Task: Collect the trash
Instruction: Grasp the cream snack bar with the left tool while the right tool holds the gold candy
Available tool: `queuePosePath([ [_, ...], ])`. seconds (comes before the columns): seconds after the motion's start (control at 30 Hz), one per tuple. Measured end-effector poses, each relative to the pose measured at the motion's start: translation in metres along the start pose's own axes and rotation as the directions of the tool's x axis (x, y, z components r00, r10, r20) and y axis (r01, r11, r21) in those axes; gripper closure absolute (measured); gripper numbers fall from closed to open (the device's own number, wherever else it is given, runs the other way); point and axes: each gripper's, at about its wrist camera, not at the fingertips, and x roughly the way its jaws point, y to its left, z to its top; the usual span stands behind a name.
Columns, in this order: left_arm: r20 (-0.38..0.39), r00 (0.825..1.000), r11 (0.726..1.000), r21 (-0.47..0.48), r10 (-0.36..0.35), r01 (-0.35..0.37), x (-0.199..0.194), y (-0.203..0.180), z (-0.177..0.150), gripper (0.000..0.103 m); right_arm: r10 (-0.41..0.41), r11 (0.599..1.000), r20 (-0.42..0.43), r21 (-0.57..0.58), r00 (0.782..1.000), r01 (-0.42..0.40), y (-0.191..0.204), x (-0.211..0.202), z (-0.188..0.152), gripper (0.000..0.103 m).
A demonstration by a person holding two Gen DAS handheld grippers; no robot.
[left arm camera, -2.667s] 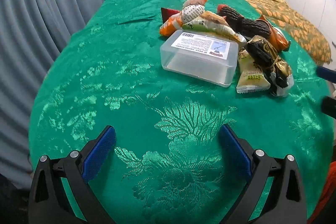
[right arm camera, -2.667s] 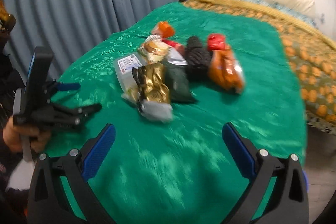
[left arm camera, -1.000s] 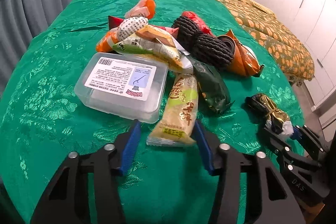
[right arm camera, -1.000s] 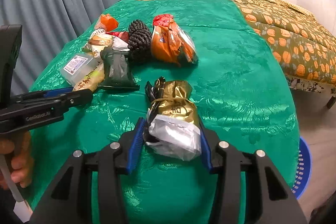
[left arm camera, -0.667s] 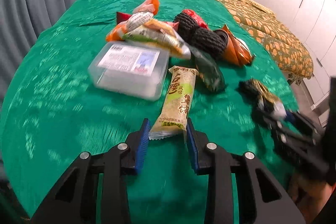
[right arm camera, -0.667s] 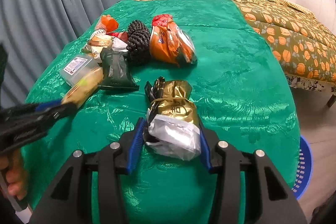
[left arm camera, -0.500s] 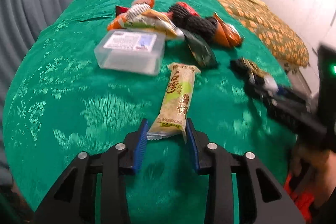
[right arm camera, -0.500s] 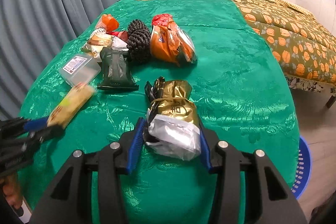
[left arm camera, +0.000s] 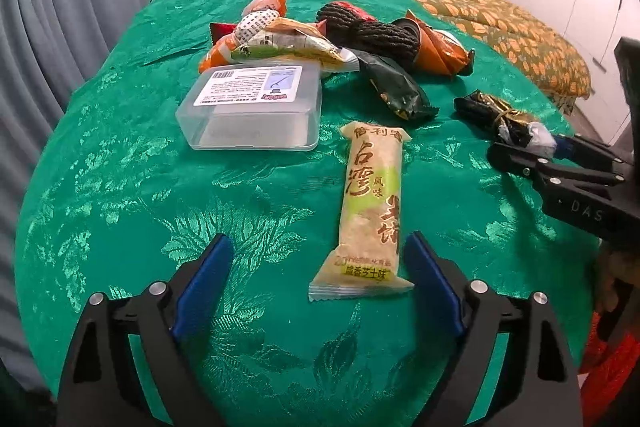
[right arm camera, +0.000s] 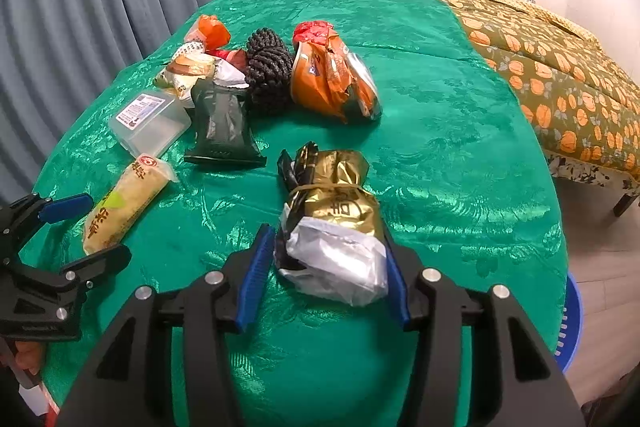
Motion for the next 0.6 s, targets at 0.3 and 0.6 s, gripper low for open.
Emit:
queuePosePath([
  [0.3,-0.005,1.0,1.0,-0.008,-0.014,0.014,0.001,0.003,0.002,0.013,-0.004,1.0,-0.001,0.0,1.0,0.004,0.002,0.001,0.0,0.053],
  [0.6,-0.021,0.991,0.991,0.013,-0.13,0.13,-0.013,0.007,0.014,0.016,0.183,0.983,-0.11,0.049,0.977,-0.179,-0.017,-0.012,0.022,0.031],
])
